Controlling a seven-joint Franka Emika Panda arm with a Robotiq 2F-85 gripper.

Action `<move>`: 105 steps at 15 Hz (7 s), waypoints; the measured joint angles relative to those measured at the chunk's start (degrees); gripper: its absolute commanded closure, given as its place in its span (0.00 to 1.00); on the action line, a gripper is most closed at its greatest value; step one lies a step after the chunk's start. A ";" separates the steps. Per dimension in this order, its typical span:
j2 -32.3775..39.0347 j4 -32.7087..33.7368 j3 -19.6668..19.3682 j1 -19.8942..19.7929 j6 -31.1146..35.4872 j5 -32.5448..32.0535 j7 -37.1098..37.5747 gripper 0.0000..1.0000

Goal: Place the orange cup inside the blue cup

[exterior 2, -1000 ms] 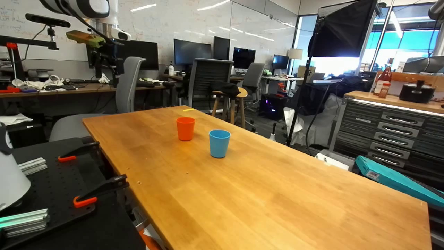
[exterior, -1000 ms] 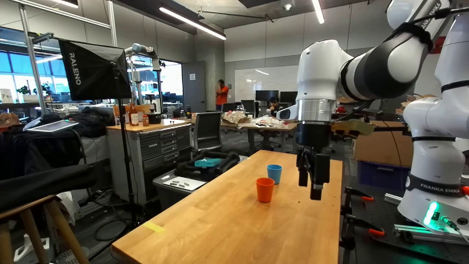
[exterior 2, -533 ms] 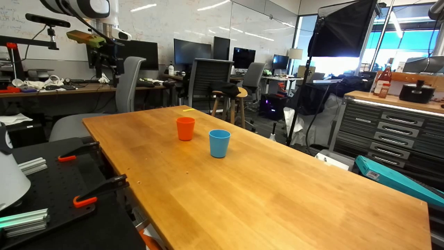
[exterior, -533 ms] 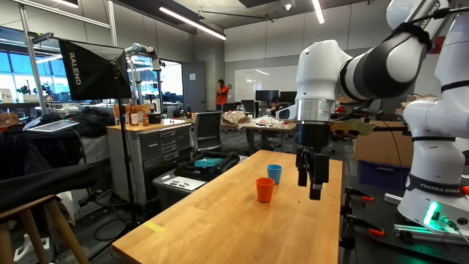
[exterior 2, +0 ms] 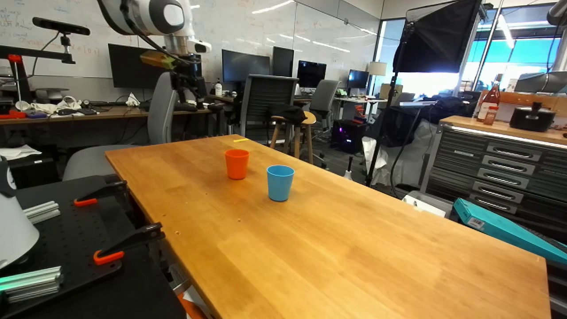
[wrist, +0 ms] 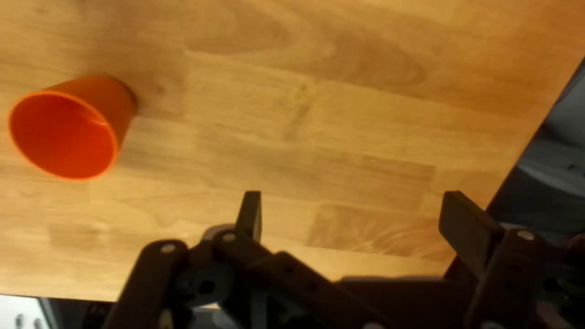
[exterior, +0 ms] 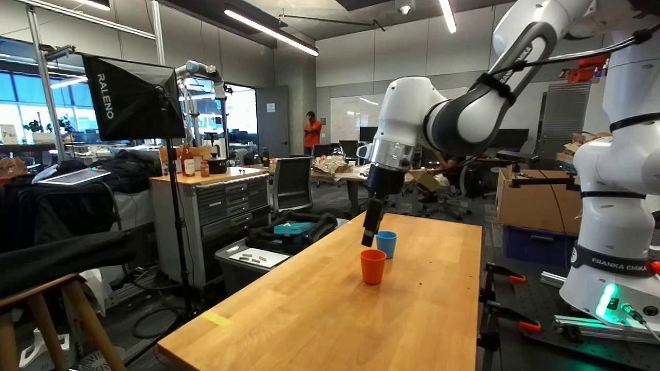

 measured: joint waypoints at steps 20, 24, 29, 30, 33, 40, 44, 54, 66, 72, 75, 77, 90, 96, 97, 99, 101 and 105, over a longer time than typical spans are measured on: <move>16.11 12.73 -14.82 1.72 -12.09 -24.38 32.81 0.00; 17.91 12.69 -15.40 1.27 -12.08 -24.01 33.17 0.00; 20.23 12.66 -15.31 1.27 -11.64 -21.48 33.21 0.00; 20.55 12.66 -15.27 1.28 -11.33 -20.81 33.21 0.25; 21.38 12.66 -15.25 1.30 -9.58 -19.45 33.21 0.41; 23.14 12.67 -15.25 1.54 -4.50 -18.12 33.21 0.92; 23.60 12.93 -15.31 1.87 -3.76 -17.85 33.20 0.95; 23.64 21.61 -19.43 1.93 -4.74 -18.33 33.21 0.93; 21.49 28.60 -26.45 0.61 -17.36 -23.34 38.66 0.93; 19.41 28.09 -26.48 -1.70 -22.09 -24.18 39.68 0.93; 19.41 26.43 -26.45 -2.95 -22.90 -24.18 39.83 0.93; 19.42 24.62 -26.32 -3.48 -23.12 -24.13 39.90 0.94; 19.52 19.21 -24.66 -3.75 -17.07 -23.81 41.43 0.82; 19.67 18.87 -24.64 -3.76 -15.17 -23.12 41.67 0.35; 19.66 18.87 -24.63 -3.76 -15.17 -22.84 41.67 0.27; 19.60 19.07 -24.39 -3.77 -15.13 -22.11 41.67 0.11; 19.49 19.73 -23.57 -3.79 -14.74 -20.54 41.39 0.01; 19.44 21.86 -19.83 -4.21 -11.25 -13.32 35.86 0.00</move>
